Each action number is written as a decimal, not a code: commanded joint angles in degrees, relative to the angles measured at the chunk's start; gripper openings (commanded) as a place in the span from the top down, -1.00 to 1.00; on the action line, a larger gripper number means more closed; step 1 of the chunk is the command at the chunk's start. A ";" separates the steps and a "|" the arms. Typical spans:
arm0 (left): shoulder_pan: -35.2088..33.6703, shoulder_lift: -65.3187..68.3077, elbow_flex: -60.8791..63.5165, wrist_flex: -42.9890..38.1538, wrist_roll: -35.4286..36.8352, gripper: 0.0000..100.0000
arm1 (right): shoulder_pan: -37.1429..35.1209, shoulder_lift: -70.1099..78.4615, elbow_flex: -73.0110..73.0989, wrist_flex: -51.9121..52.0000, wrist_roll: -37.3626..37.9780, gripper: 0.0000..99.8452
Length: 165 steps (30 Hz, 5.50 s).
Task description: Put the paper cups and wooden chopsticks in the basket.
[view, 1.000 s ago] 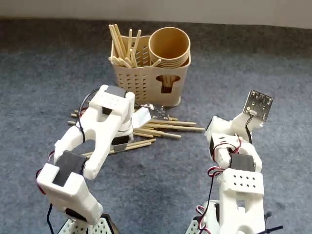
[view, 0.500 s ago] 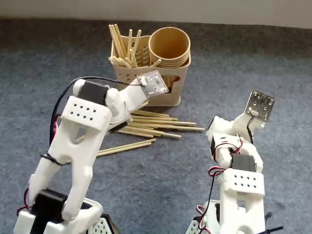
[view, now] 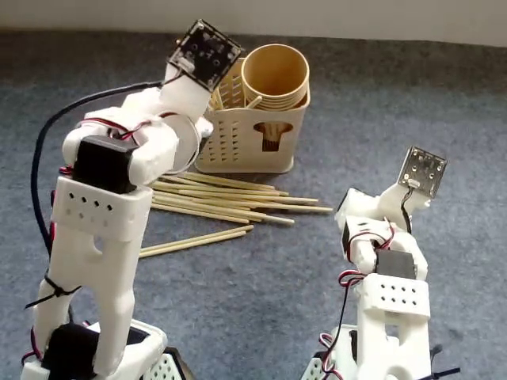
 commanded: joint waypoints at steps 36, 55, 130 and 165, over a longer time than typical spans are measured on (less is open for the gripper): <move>-6.29 -1.80 20.26 -66.55 20.84 0.99 | 0.48 -1.01 -0.48 -1.63 -0.09 0.90; -6.55 -2.42 28.18 -57.49 20.57 0.77 | 0.48 -1.01 -0.48 -1.63 -0.09 0.90; 5.67 0.13 53.32 -22.24 -29.01 0.75 | 0.48 -0.92 -0.48 -1.63 -0.09 0.90; 5.41 21.05 39.08 -16.70 -28.75 0.97 | 0.57 -0.92 -0.48 -1.63 0.00 0.90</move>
